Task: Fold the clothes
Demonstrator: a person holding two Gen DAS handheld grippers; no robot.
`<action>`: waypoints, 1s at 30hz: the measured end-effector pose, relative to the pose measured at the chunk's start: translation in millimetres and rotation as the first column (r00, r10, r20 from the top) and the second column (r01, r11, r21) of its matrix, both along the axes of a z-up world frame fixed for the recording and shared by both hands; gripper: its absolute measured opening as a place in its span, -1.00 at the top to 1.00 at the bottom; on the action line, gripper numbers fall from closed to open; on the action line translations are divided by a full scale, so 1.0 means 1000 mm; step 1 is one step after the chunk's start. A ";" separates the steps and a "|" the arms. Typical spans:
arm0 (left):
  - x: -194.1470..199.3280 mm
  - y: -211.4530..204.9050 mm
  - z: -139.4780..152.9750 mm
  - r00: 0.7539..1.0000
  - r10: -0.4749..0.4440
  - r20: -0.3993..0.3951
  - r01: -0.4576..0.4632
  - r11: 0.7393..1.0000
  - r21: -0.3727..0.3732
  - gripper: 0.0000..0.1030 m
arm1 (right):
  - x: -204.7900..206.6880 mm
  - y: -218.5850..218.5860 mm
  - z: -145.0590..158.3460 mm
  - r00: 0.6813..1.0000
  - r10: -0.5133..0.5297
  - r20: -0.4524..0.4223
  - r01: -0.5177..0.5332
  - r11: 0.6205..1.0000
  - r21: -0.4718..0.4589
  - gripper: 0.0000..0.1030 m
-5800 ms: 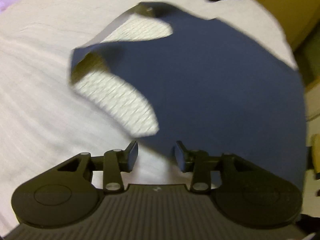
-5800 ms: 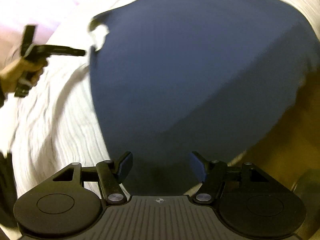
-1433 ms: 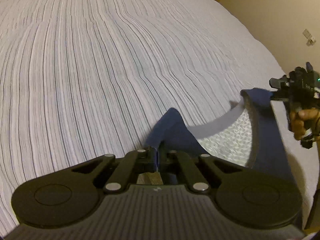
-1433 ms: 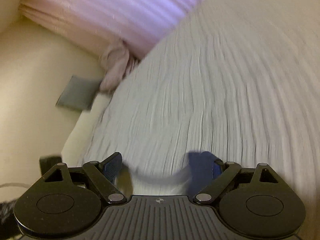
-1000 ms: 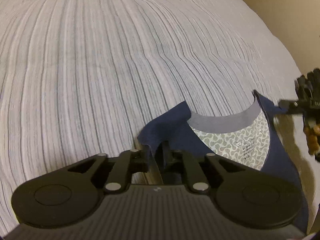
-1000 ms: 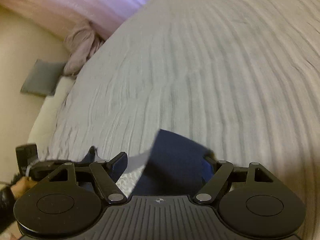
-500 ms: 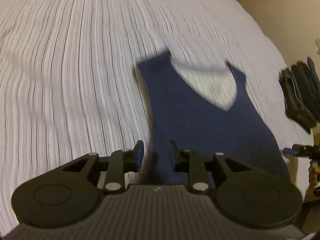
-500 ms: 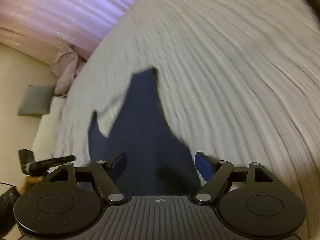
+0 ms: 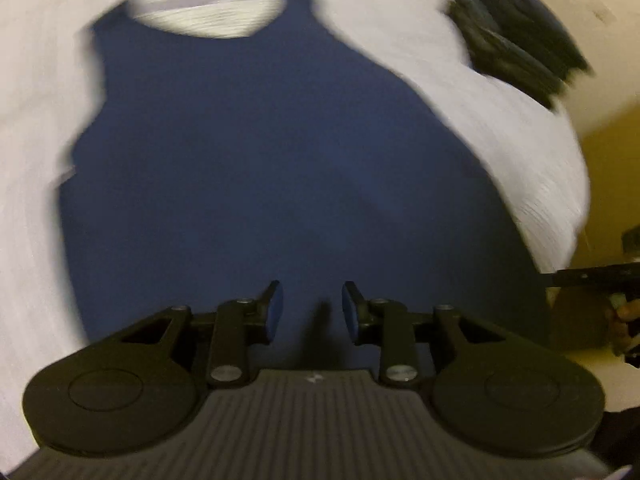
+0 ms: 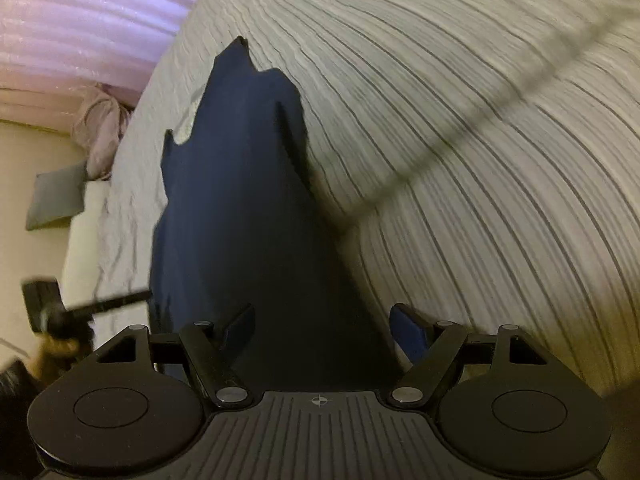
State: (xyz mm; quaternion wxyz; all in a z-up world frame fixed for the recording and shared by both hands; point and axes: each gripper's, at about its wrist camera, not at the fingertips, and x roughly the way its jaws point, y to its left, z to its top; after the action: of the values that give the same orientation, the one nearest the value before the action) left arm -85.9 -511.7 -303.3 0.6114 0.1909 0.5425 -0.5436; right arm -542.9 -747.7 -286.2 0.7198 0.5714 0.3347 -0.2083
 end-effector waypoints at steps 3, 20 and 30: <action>-0.033 -0.026 0.001 0.987 -0.160 -0.002 0.160 0.985 -0.065 0.42 | -0.006 0.034 0.005 0.999 -0.046 0.012 0.046 0.998 -0.038 -0.51; -0.111 -0.165 0.003 0.821 -0.539 0.187 0.558 0.827 -0.069 0.29 | -0.025 0.134 0.028 0.949 -0.300 0.094 0.312 0.934 -0.172 -0.51; -0.114 -0.299 -0.036 0.484 -0.816 0.317 0.811 0.554 0.188 0.30 | -0.135 0.109 -0.040 0.751 -0.658 0.055 0.657 0.753 0.048 -0.51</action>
State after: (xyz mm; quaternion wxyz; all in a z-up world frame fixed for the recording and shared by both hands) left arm -199.4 -810.3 -339.3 0.3703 0.5264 0.2660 -0.7176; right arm -678.1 -638.2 -326.7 0.6043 0.6684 0.0905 -0.4242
